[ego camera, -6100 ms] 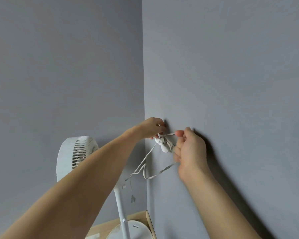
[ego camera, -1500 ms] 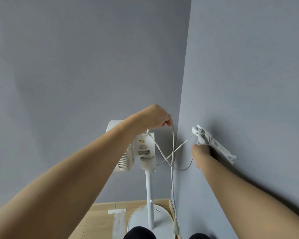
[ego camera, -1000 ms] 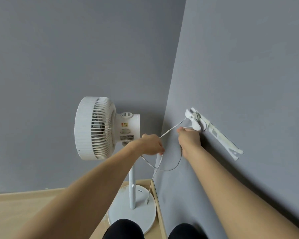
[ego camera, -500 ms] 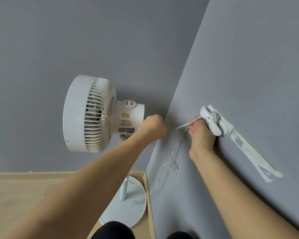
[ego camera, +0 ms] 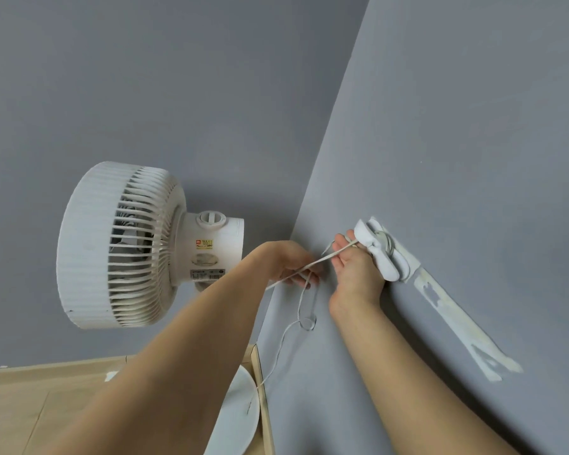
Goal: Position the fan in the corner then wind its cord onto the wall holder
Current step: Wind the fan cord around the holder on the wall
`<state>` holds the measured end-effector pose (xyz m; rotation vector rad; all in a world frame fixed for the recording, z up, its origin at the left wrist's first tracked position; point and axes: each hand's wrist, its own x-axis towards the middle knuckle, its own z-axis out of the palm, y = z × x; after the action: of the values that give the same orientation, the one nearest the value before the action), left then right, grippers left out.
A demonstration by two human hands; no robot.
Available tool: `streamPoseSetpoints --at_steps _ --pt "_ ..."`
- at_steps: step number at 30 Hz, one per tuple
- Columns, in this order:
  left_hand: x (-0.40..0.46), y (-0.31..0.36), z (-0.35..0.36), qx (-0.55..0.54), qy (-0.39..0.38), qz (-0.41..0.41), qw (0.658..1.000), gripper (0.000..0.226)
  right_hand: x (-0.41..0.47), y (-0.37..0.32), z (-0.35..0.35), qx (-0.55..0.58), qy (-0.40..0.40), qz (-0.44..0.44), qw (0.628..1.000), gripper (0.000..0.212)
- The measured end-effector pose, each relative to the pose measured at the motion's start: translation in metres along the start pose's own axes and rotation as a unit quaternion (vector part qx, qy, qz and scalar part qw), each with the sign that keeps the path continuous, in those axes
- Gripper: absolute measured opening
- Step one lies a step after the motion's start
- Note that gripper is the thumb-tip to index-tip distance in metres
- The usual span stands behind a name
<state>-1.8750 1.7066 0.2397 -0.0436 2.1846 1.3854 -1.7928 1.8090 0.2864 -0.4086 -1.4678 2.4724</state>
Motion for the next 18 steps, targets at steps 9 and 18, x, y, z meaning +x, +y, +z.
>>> streamPoseSetpoints --at_steps 9,18 --pt "-0.030 0.065 -0.043 -0.122 0.181 0.080 0.973 0.012 -0.006 -0.003 -0.006 -0.120 0.004 0.176 0.977 0.025" --pt "-0.108 0.168 -0.033 0.085 0.269 0.200 0.938 0.018 -0.039 -0.043 -0.018 -0.251 -0.135 0.231 0.930 0.048"
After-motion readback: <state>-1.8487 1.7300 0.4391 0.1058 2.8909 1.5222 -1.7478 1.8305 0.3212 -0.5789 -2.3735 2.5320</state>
